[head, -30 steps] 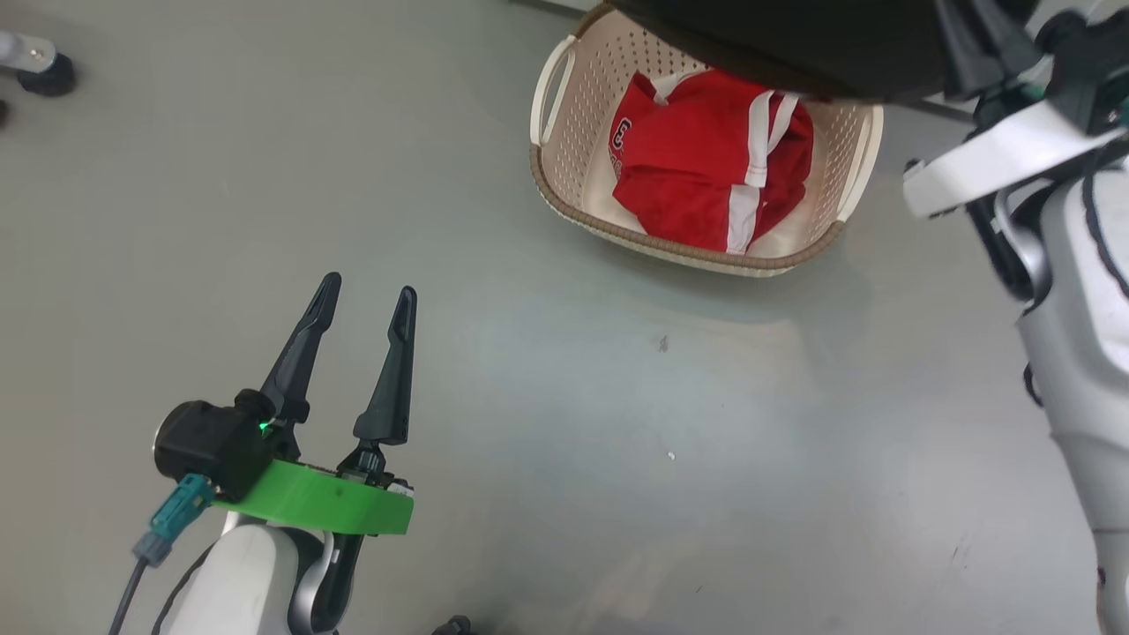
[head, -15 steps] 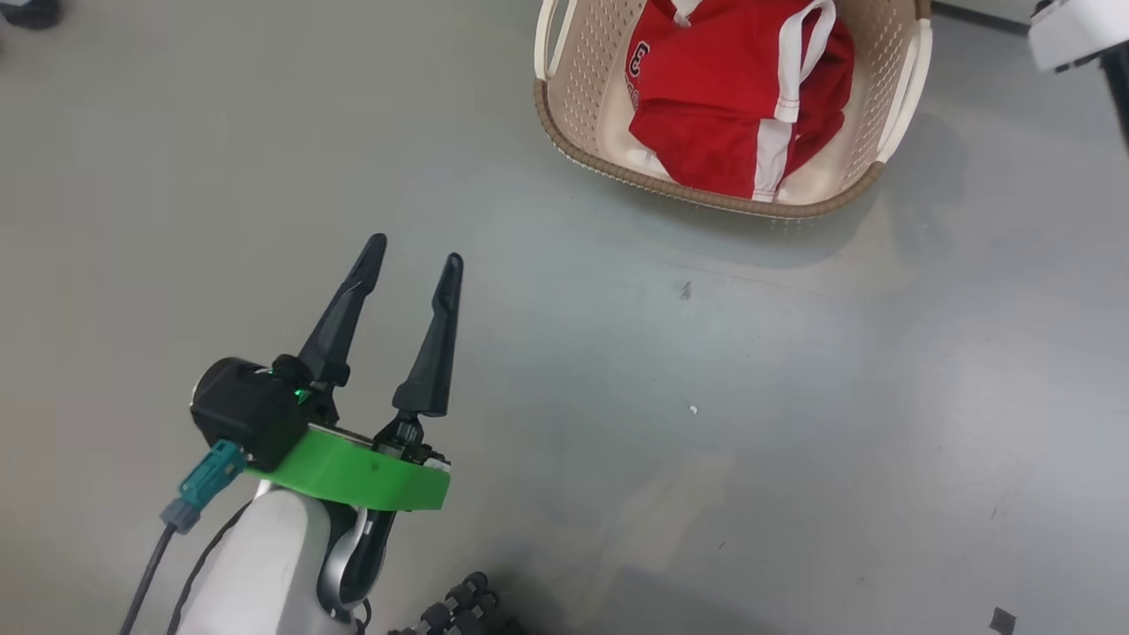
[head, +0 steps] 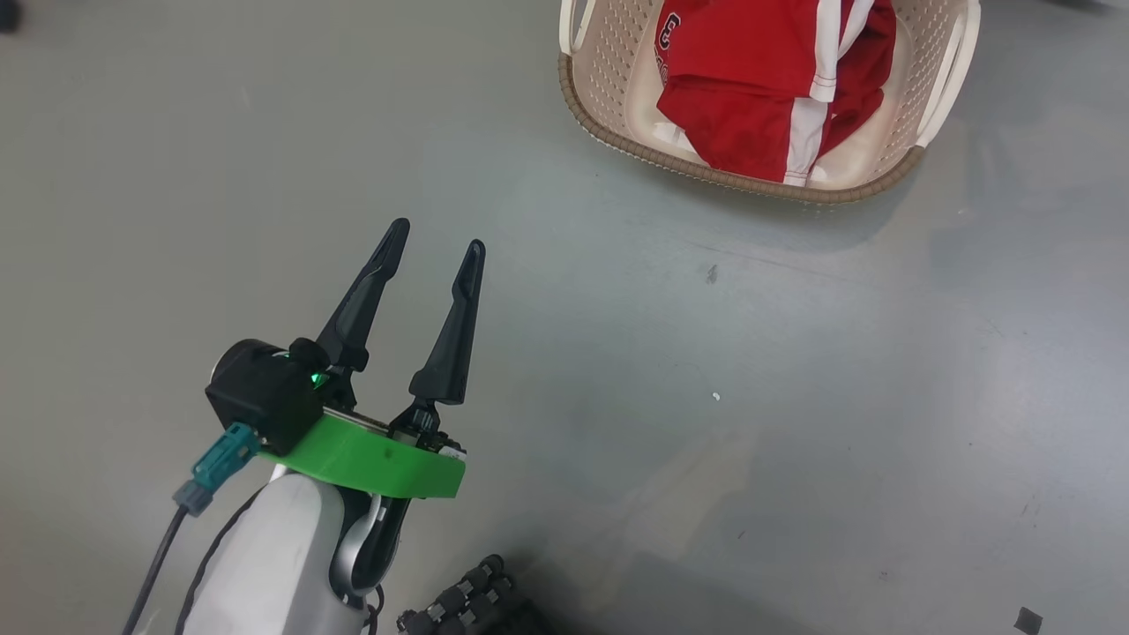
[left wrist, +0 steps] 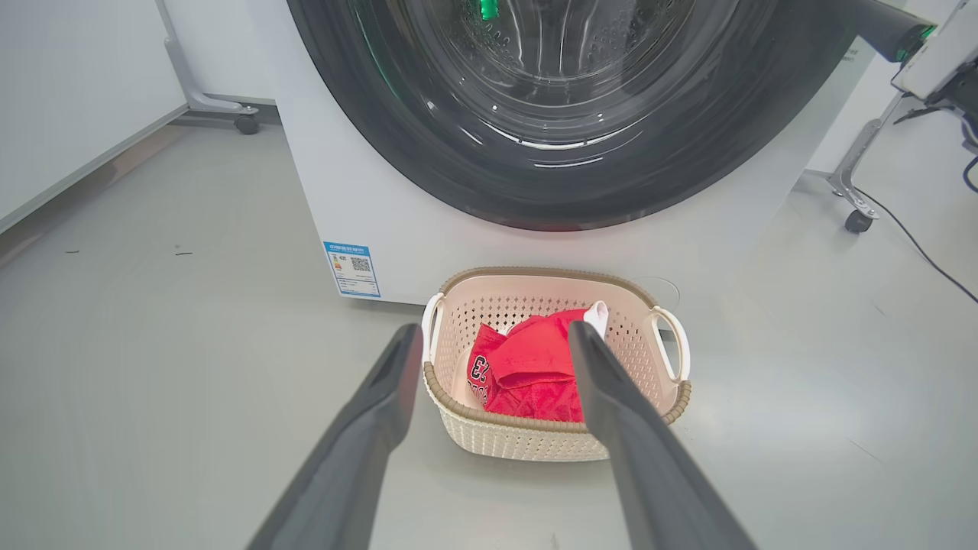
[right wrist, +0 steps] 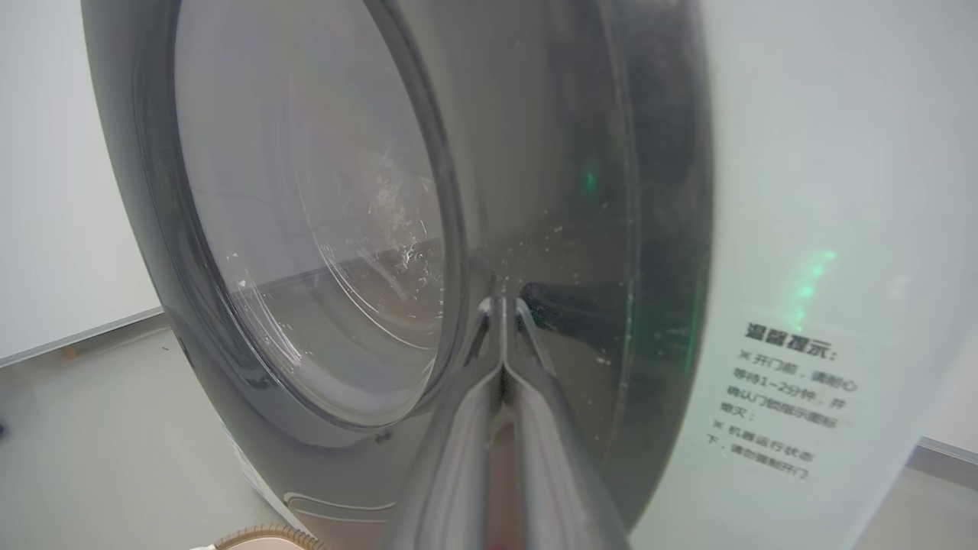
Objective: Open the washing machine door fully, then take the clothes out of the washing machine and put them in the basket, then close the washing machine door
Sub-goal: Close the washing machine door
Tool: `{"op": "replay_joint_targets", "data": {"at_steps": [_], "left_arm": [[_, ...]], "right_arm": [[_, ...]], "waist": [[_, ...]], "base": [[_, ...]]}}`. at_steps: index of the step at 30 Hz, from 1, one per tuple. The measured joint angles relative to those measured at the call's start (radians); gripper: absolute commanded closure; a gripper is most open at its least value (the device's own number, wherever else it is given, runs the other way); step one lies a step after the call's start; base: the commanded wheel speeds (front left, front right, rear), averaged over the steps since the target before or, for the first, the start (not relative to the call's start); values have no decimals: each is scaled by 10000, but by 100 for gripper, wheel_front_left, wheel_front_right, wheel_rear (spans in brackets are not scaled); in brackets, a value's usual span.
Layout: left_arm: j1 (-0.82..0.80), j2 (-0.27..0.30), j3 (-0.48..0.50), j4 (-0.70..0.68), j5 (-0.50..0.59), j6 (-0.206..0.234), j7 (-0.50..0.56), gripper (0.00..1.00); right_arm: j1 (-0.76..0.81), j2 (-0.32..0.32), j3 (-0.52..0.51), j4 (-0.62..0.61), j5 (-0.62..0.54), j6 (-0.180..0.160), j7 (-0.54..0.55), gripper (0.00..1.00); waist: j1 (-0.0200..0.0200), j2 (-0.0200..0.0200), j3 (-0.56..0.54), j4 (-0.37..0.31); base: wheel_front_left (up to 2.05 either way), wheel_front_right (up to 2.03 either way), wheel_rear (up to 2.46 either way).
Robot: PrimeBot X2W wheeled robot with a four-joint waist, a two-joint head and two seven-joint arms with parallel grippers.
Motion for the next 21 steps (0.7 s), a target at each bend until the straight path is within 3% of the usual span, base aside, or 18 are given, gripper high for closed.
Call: {"op": "replay_joint_targets", "data": {"at_steps": [21], "left_arm": [[-332, -71, -44, 366, -100, 0, 0, 0]], "right_arm": [[-351, 328, 88, 1152, 17, -111, -575, 100]], "waist": [[0, 0, -143, -30]], "base": [[0, 0, 0]]}}
